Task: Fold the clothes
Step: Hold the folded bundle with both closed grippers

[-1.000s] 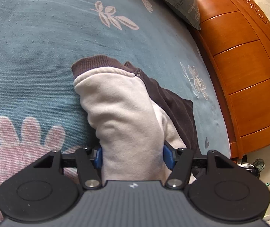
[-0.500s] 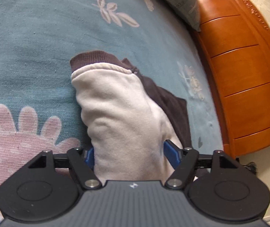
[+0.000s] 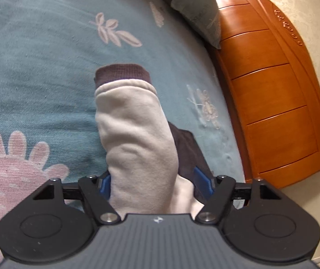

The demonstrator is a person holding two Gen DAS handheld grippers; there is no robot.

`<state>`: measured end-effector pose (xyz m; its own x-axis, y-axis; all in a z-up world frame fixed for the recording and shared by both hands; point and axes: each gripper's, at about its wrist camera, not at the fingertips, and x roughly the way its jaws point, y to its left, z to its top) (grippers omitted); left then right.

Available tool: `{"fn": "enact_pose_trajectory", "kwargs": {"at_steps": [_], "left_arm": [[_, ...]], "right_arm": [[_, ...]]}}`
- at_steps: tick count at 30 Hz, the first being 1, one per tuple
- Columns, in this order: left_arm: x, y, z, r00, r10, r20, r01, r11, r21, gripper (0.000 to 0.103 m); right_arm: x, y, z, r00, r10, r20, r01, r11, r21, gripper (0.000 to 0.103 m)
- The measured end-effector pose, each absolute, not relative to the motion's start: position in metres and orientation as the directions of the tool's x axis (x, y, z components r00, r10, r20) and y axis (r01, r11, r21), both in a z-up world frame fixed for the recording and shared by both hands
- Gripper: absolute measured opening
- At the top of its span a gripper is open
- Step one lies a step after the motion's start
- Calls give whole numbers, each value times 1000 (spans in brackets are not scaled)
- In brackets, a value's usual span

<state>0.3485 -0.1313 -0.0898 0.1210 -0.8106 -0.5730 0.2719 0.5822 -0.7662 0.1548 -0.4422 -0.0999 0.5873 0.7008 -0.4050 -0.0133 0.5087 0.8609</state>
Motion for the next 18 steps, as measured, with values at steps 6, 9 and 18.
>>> {"fn": "enact_pose_trajectory", "kwargs": {"at_steps": [6,9,18], "left_arm": [[340,-132,-91,109,-737,-667,305,664,-683,71],[337,-122,-114,118,-719,-685,281,686,-672,71],[338,-123,-121,100,-753,-650,221,654,-723,74]], "right_arm": [[155,-431,-87,558,711,-429,-53,546,836,72],[153,-429,-101,546,695,-468,3,557,831,72],[146,-436,-123,573,690,-443,72,496,865,70]]}}
